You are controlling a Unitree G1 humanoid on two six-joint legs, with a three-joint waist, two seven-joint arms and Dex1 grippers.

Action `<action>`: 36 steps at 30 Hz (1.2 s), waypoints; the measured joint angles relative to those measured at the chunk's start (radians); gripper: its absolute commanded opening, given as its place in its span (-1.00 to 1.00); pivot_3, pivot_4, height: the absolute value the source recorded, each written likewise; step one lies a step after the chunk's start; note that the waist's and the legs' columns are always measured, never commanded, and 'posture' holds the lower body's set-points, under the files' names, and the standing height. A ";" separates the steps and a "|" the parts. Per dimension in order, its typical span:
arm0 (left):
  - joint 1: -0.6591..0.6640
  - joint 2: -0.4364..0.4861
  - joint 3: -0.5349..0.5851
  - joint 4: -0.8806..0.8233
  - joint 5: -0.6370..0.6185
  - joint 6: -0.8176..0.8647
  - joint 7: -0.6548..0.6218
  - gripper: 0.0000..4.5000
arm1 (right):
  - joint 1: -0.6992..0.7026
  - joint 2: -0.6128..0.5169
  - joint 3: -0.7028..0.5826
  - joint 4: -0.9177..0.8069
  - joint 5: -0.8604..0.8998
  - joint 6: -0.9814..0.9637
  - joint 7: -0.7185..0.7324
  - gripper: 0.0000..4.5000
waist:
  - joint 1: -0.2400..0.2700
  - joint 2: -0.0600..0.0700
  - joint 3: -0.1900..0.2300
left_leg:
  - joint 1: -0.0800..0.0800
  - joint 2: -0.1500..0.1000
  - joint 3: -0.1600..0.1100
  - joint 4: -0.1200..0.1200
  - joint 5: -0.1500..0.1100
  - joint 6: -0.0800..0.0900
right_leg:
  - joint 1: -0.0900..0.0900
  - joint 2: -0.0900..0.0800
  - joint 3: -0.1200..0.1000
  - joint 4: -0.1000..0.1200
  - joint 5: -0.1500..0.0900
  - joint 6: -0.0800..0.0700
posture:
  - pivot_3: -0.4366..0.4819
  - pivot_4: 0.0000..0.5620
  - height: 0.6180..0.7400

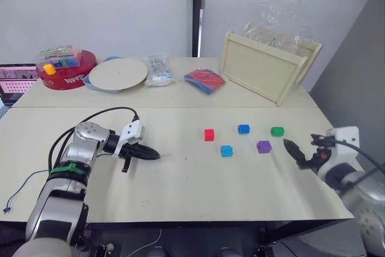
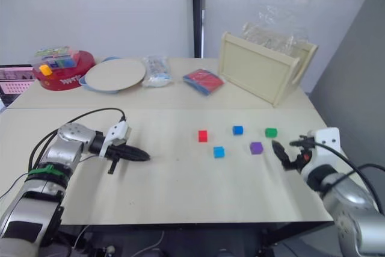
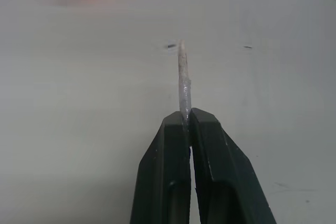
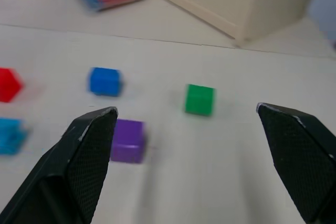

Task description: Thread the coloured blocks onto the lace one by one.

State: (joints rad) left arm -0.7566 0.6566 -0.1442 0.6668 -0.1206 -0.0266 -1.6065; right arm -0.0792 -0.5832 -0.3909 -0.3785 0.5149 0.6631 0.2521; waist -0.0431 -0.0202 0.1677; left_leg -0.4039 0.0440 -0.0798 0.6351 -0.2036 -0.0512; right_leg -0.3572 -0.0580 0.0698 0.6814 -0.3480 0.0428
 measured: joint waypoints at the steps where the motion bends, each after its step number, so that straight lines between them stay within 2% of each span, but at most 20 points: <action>1: 0.040 0.008 0.000 -0.078 -0.004 0.042 0.008 -0.99 | -0.059 0.013 0.027 0.063 -0.026 0.001 -0.022 1.00 | -0.005 0.000 0.000 | 0.000 0.000 0.000 0.000 0.000 0.000 | 0.000 0.000 0.000 0.000 0.000 0.000 | -0.05 -0.47 1.00; 10: 0.208 0.051 -0.009 -0.483 -0.040 0.301 0.110 -0.99 | -0.381 0.063 0.143 0.456 -0.164 -0.009 -0.084 1.00 | 0.000 0.002 0.001 | -0.002 0.000 0.000 -0.001 0.000 0.000 | -0.003 0.000 0.000 -0.001 0.000 0.000 | -0.05 -0.47 1.00; 22: 0.273 0.100 0.000 -0.586 -0.060 0.342 0.177 -0.99 | -0.595 0.100 0.191 0.876 -0.280 -0.135 -0.062 1.00 | -0.003 0.003 0.002 | -0.002 0.000 0.001 -0.002 0.000 0.000 | -0.004 0.000 0.001 -0.001 0.000 0.000 | -0.05 -0.47 1.00; 26: 0.287 0.111 0.001 -0.598 -0.072 0.356 0.186 -1.00 | -0.629 0.100 0.189 0.958 -0.298 -0.161 -0.056 0.49 | -0.003 0.003 0.002 | -0.002 0.000 0.001 -0.003 0.000 0.000 | -0.005 0.000 0.001 -0.001 0.000 0.000 | -0.05 -0.47 1.00; 32: 0.288 0.126 0.002 -0.607 -0.077 0.357 0.199 -1.00 | -0.649 0.100 0.187 1.001 -0.306 -0.181 -0.041 -0.42 | -0.003 0.003 0.002 | -0.002 0.000 0.001 -0.003 0.000 0.000 | -0.005 0.000 0.001 -0.001 0.000 0.000 | -0.05 -0.47 1.00; 36: 0.288 0.126 0.002 -0.610 -0.077 0.357 0.204 -1.00 | -0.647 0.104 0.179 1.001 -0.304 -0.196 -0.037 -0.45 | -0.003 0.004 0.002 | -0.002 0.000 0.001 -0.003 0.000 0.000 | -0.005 -0.001 0.001 -0.001 0.000 0.000 | -0.05 -0.47 1.00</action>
State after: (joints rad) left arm -0.4690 0.7826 -0.1419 0.0569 -0.1978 0.3299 -1.4024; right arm -0.7265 -0.4795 -0.2117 0.6223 0.2105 0.4670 0.2153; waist -0.0463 -0.0167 0.1698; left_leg -0.4063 0.0440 -0.0787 0.6322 -0.2035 -0.0513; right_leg -0.3621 -0.0586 0.0712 0.6806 -0.3479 0.0427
